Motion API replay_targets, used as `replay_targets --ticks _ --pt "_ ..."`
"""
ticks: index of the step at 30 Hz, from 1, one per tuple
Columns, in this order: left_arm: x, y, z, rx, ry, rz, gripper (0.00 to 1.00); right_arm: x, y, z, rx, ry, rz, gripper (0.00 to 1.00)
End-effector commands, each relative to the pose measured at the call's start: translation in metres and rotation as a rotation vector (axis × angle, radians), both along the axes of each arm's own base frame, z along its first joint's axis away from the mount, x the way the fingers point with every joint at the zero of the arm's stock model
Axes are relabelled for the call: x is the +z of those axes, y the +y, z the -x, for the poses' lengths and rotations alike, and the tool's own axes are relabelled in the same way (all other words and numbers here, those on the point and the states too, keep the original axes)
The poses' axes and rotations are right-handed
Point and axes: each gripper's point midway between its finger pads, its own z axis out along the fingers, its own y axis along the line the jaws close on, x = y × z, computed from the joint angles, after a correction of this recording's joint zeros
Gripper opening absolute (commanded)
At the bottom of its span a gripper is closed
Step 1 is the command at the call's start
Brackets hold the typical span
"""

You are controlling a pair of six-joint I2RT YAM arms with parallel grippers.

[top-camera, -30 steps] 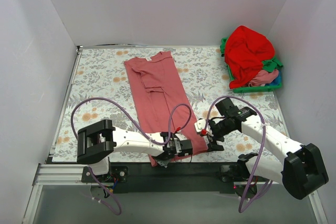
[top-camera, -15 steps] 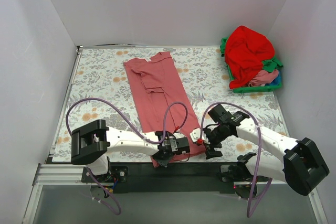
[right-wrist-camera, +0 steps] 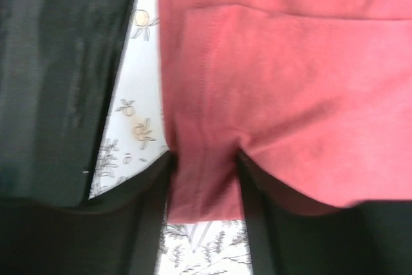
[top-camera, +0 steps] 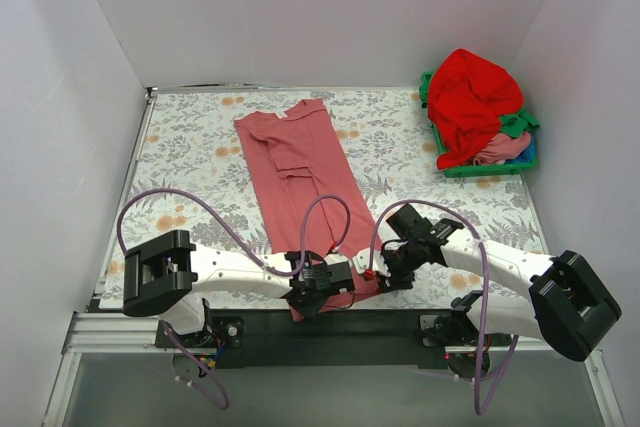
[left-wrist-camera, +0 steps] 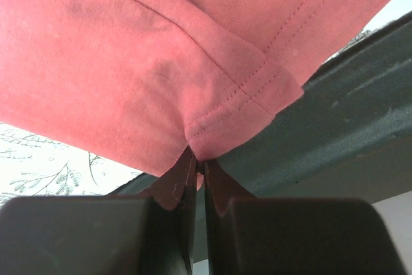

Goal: Fold and stack the t-shirts
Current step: Fold the tshirt

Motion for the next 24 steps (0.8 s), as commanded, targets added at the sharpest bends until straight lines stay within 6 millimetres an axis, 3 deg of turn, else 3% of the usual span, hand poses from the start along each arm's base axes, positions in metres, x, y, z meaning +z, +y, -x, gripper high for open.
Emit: replay_targets --ticks 1,6,7,10,13,18,22,24 --pt "0.001 -0.007 0.006 0.006 0.028 0.066 0.00 -0.013 -0.006 -0.003 -0.007 -0.033 0.045 0.47" --pt "-0.003 -0.006 0.009 0.009 0.039 0.087 0.00 -0.024 -0.014 -0.006 -0.001 -0.071 0.084 0.24" --pt "-0.005 -0.005 0.010 0.009 0.043 0.093 0.00 -0.025 -0.015 -0.005 -0.001 -0.070 0.087 0.15" --pt "-0.003 -0.006 0.009 0.015 0.039 0.108 0.00 -0.021 -0.013 -0.006 -0.003 -0.069 0.079 0.07" --pt "0.003 -0.008 0.001 0.032 0.019 0.119 0.00 -0.003 -0.005 -0.007 -0.012 -0.051 0.049 0.02" --pt "0.025 -0.019 -0.030 0.088 -0.026 0.200 0.00 0.035 0.009 -0.015 0.008 -0.048 0.020 0.01" --pt "0.054 -0.023 -0.074 0.179 -0.060 0.318 0.00 0.063 0.029 -0.048 -0.023 -0.128 -0.017 0.01" --pt "0.068 -0.025 -0.091 0.199 -0.086 0.367 0.00 0.065 0.034 -0.066 -0.051 -0.130 0.004 0.01"
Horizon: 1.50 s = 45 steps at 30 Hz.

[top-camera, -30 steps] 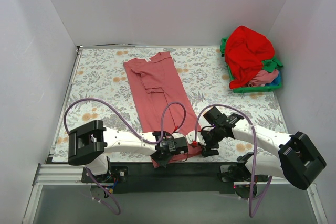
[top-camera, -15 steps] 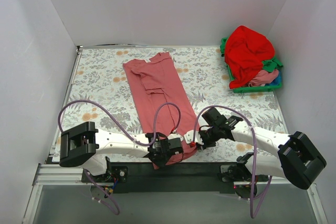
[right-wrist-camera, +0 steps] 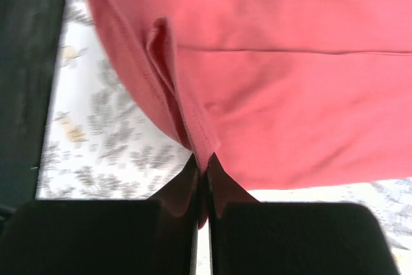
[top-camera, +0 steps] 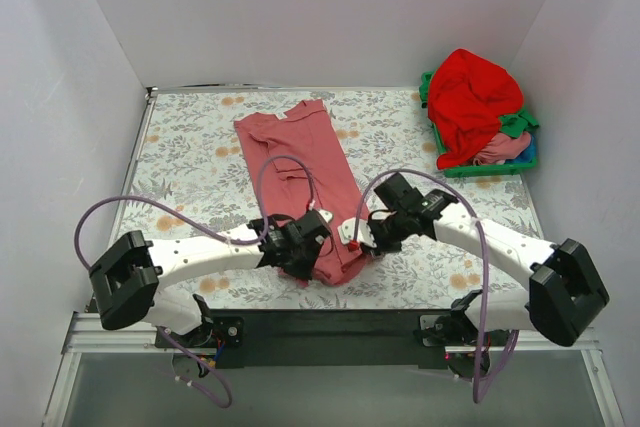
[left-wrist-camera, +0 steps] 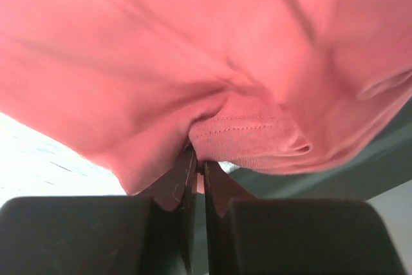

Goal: Fold and stack the t-shirts
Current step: Fold the tshirt

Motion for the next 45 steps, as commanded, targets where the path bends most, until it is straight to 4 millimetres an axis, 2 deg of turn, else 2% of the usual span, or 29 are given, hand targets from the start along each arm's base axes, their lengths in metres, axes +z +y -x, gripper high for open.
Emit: replay_targets --ticks 1,2,3,4,5,6,7,8,9,10,11,12,13,14,15,16,17,18,19,24,28,45 --pt "0.046 -0.014 -0.051 0.057 -0.112 0.157 0.00 0.014 0.007 -0.035 -0.063 -0.018 0.021 0.01" --pt "0.048 -0.010 -0.060 0.058 -0.136 0.149 0.00 0.020 0.017 -0.056 -0.092 -0.022 0.018 0.01" --pt "0.053 -0.009 -0.073 0.076 -0.159 0.151 0.00 0.022 0.016 -0.073 -0.133 -0.032 0.030 0.01" --pt "0.054 0.002 -0.093 0.133 -0.185 0.138 0.00 0.024 0.019 -0.086 -0.157 -0.034 0.032 0.01" --pt "0.056 0.007 -0.105 0.142 -0.204 0.128 0.00 0.032 0.030 -0.112 -0.181 -0.053 0.020 0.01" --pt "0.056 0.013 -0.116 0.165 -0.220 0.120 0.00 0.035 0.033 -0.126 -0.218 -0.053 0.018 0.01" --pt "0.057 0.023 -0.140 0.228 -0.242 0.115 0.00 0.040 0.033 -0.146 -0.256 -0.064 0.009 0.01" --pt "0.058 0.031 -0.154 0.244 -0.266 0.104 0.00 0.030 0.036 -0.159 -0.280 -0.038 0.027 0.01" --pt "0.058 0.036 -0.166 0.270 -0.280 0.105 0.00 0.051 0.047 -0.184 -0.315 -0.076 -0.017 0.01" --pt "0.061 0.049 -0.193 0.340 -0.309 0.115 0.00 0.053 0.048 -0.199 -0.344 -0.077 -0.023 0.01" --pt "0.061 0.054 -0.205 0.365 -0.313 0.125 0.00 0.040 0.052 -0.210 -0.359 -0.053 -0.007 0.01" --pt "0.066 0.055 -0.220 0.383 -0.339 0.148 0.00 0.060 0.062 -0.232 -0.389 -0.082 -0.054 0.01" --pt "0.065 0.066 -0.239 0.431 -0.343 0.145 0.00 0.047 0.068 -0.242 -0.400 -0.056 -0.043 0.01" --pt "0.068 0.068 -0.249 0.444 -0.350 0.158 0.00 0.049 0.074 -0.251 -0.408 -0.060 -0.054 0.01" --pt "0.070 0.075 -0.263 0.461 -0.369 0.162 0.00 0.062 0.084 -0.266 -0.418 -0.084 -0.088 0.01" --pt "0.068 0.077 -0.270 0.469 -0.369 0.158 0.00 0.063 0.089 -0.272 -0.432 -0.077 -0.097 0.01" --pt "0.068 0.078 -0.281 0.474 -0.374 0.156 0.00 0.050 0.093 -0.280 -0.441 -0.059 -0.088 0.01" --pt "0.066 0.083 -0.288 0.479 -0.373 0.146 0.00 0.059 0.098 -0.290 -0.450 -0.081 -0.107 0.01" --pt "0.065 0.085 -0.293 0.478 -0.373 0.143 0.00 0.047 0.100 -0.295 -0.461 -0.064 -0.094 0.01" --pt "0.058 0.090 -0.312 0.474 -0.362 0.135 0.00 0.038 0.106 -0.313 -0.497 -0.079 -0.095 0.01" --pt "0.056 0.093 -0.316 0.476 -0.362 0.125 0.00 0.031 0.108 -0.317 -0.510 -0.076 -0.103 0.01" --pt "0.053 0.101 -0.318 0.480 -0.356 0.104 0.00 0.023 0.115 -0.323 -0.541 -0.074 -0.109 0.01"
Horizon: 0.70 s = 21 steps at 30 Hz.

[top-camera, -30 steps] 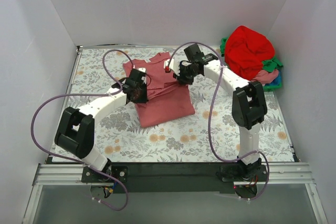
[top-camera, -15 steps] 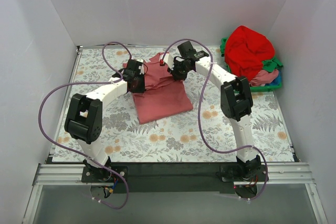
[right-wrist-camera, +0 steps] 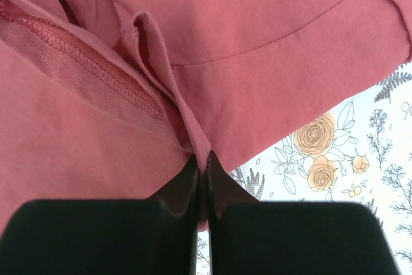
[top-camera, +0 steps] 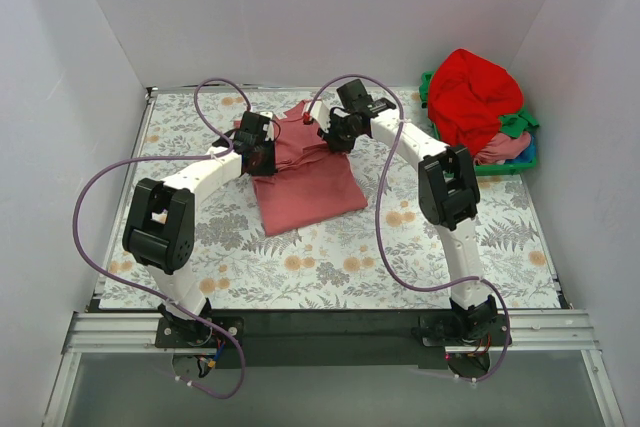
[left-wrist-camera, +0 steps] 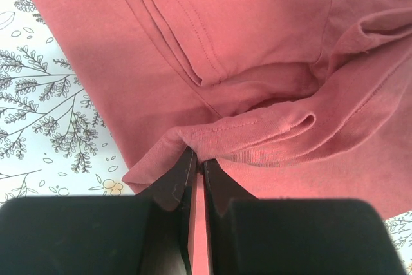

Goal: Fold and stack the t-shirts
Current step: Fold the tshirt

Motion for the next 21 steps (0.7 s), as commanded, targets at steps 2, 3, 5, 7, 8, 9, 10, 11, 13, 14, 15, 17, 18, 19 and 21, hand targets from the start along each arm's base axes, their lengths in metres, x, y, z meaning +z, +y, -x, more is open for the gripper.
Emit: replay_targets --ticks 2,3,5,7,8,9,10,11,13,14,15,17,18,19,21 --pt "0.018 0.003 -0.017 0.002 -0.055 0.001 0.00 0.012 0.013 -0.014 -0.017 -0.045 -0.036 0.01" --pt "0.016 0.004 -0.018 0.006 -0.050 -0.002 0.00 0.011 0.014 -0.014 -0.018 -0.047 -0.035 0.01" --pt "0.014 0.005 -0.019 0.004 -0.045 -0.006 0.00 0.010 0.014 -0.017 -0.028 -0.051 -0.030 0.01" --pt "0.013 0.007 -0.021 0.008 -0.042 -0.007 0.00 0.009 0.016 -0.019 -0.028 -0.054 -0.030 0.01" --pt "0.012 0.007 -0.021 0.007 -0.039 -0.009 0.00 0.009 0.016 -0.020 -0.034 -0.059 -0.027 0.01" --pt "0.012 0.008 -0.022 0.009 -0.041 -0.009 0.00 0.008 0.017 -0.020 -0.037 -0.058 -0.028 0.01" --pt "0.011 0.008 -0.023 0.009 -0.038 -0.007 0.00 0.008 0.017 -0.022 -0.040 -0.061 -0.028 0.01" --pt "0.010 0.009 -0.023 0.007 -0.037 -0.009 0.00 0.007 0.017 -0.023 -0.045 -0.065 -0.026 0.01" --pt "0.007 0.011 -0.025 0.008 -0.030 -0.014 0.00 0.007 0.018 -0.025 -0.055 -0.070 -0.026 0.01" --pt "0.007 0.011 -0.025 0.008 -0.029 -0.015 0.00 0.006 0.018 -0.026 -0.058 -0.071 -0.022 0.01" --pt "0.006 0.012 -0.026 0.009 -0.025 -0.019 0.00 0.006 0.018 -0.027 -0.061 -0.075 -0.020 0.01" --pt "0.005 0.014 -0.028 0.010 -0.022 -0.020 0.00 0.004 0.020 -0.028 -0.065 -0.080 -0.018 0.01" --pt "0.003 0.015 -0.028 0.011 -0.019 -0.024 0.00 0.004 0.020 -0.029 -0.066 -0.081 -0.017 0.01" --pt "0.004 0.016 -0.030 0.014 -0.020 -0.024 0.00 0.004 0.022 -0.030 -0.066 -0.084 -0.018 0.01" --pt "0.001 0.016 -0.031 0.013 -0.014 -0.020 0.00 0.002 0.022 -0.033 -0.078 -0.092 -0.012 0.01"
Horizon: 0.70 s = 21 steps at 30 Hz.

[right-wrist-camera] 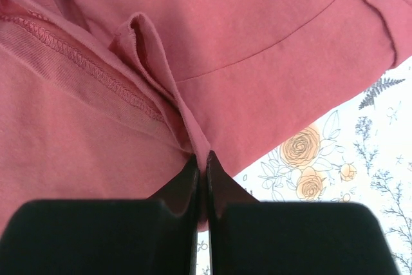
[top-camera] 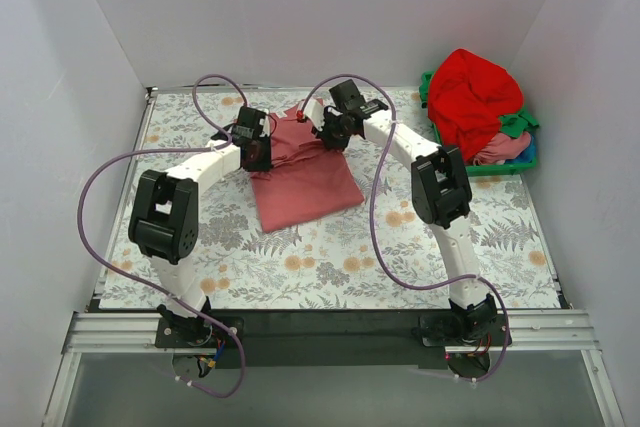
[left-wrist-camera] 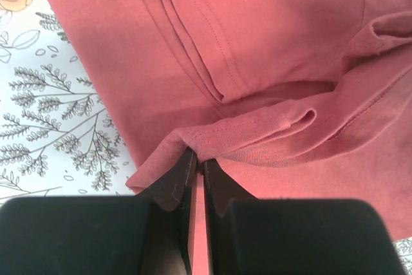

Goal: Fold and stack the t-shirts
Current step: Fold the tshirt

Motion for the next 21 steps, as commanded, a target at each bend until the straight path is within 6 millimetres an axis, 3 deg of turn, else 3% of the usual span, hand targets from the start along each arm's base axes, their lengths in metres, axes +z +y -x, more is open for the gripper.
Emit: replay_targets --ticks 1,2,3,4,6,8,9,12,13,14,15,16,17,18,21 --pt "0.011 0.003 -0.016 -0.005 -0.037 0.005 0.00 0.010 0.013 -0.019 -0.028 -0.064 -0.026 0.04" --pt "0.011 0.003 -0.017 -0.005 -0.036 0.008 0.00 0.010 0.012 -0.021 -0.051 -0.071 -0.018 0.08" --pt "0.007 0.004 -0.019 -0.005 -0.023 0.017 0.02 0.009 0.012 -0.026 -0.071 -0.084 -0.017 0.20" --pt "0.006 0.005 -0.020 0.003 -0.017 0.022 0.18 0.008 0.010 -0.030 -0.098 -0.093 -0.014 0.30" --pt "0.007 0.011 -0.029 0.030 -0.021 0.022 0.33 0.016 0.008 -0.043 -0.175 -0.131 -0.021 0.46" --pt "0.022 0.019 -0.045 0.072 -0.067 0.026 0.55 0.031 -0.001 -0.059 -0.305 -0.185 -0.037 0.62" --pt "0.031 0.023 -0.050 0.088 -0.088 0.024 0.62 0.031 -0.007 -0.063 -0.355 -0.188 -0.027 0.66" --pt "0.065 0.039 -0.067 0.127 -0.172 0.013 0.66 0.054 -0.017 -0.069 -0.432 -0.200 -0.088 0.70" --pt "0.090 0.044 -0.070 0.131 -0.225 0.010 0.68 0.071 -0.019 -0.066 -0.428 -0.200 -0.123 0.70" --pt "0.099 0.048 -0.070 0.119 -0.249 -0.010 0.71 0.064 -0.021 -0.056 -0.396 -0.142 -0.148 0.70" --pt "0.109 0.049 -0.067 0.108 -0.271 -0.015 0.73 0.082 -0.021 -0.046 -0.358 -0.134 -0.187 0.70" --pt "0.116 0.046 -0.053 0.063 -0.277 0.002 0.75 0.082 -0.022 -0.032 -0.297 -0.089 -0.200 0.70" --pt "0.121 0.041 -0.045 0.022 -0.292 0.022 0.78 0.087 -0.014 -0.010 -0.172 -0.010 -0.273 0.70" --pt "0.119 0.038 -0.035 -0.018 -0.291 0.028 0.80 0.087 -0.019 0.014 -0.082 0.026 -0.287 0.74" --pt "0.118 -0.005 0.020 -0.296 -0.281 0.211 0.79 0.094 -0.022 0.079 0.140 0.179 -0.414 0.81"
